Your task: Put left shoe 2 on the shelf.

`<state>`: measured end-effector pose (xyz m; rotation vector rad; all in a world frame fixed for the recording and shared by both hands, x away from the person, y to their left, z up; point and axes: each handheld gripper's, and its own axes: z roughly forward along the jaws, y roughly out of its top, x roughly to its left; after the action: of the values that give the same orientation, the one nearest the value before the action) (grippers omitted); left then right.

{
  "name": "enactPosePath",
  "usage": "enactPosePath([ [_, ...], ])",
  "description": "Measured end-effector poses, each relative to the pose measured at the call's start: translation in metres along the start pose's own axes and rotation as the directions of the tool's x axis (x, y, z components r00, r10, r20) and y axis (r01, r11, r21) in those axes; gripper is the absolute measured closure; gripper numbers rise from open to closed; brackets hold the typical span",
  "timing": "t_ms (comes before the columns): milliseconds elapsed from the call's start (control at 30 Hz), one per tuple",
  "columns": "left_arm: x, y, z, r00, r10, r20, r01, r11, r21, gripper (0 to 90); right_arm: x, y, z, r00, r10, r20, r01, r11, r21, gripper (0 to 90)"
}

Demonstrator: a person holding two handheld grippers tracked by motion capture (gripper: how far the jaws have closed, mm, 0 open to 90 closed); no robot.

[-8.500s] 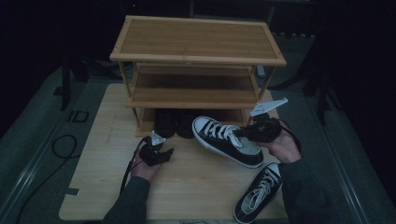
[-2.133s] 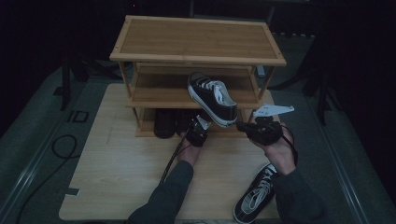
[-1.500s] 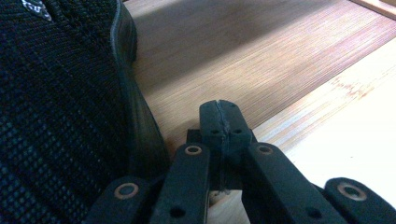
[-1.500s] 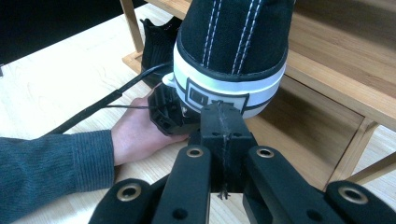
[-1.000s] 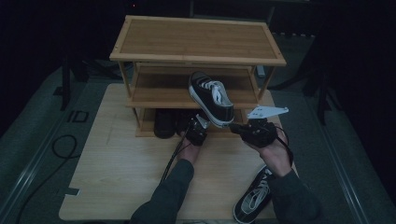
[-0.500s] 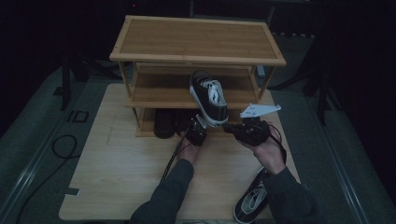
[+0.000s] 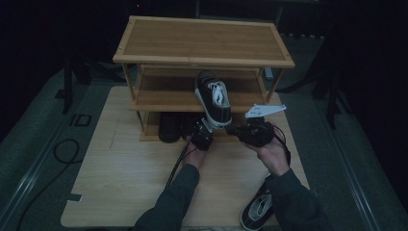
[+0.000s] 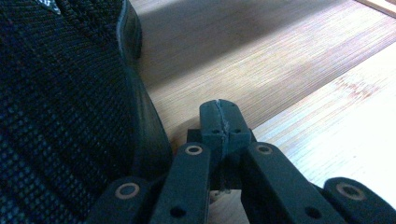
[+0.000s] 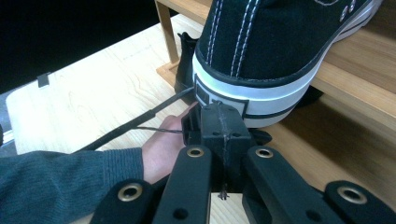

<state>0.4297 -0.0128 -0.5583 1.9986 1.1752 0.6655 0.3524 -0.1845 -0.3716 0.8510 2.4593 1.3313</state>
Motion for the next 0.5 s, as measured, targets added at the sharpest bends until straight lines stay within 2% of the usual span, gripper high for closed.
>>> enactPosePath([
  [233,0.001,0.000,-0.001,0.9999,-0.012,0.003,0.012,0.9999,-0.001,90.0,0.001,0.005,0.007,0.9999,-0.010,-0.012,0.010,1.000,0.000,90.0],
  [500,0.001,-0.001,-0.002,1.0000,0.003,-0.001,-0.003,1.0000,0.008,90.0,0.001,0.008,0.015,0.9999,-0.017,0.003,0.017,1.000,0.000,90.0],
])
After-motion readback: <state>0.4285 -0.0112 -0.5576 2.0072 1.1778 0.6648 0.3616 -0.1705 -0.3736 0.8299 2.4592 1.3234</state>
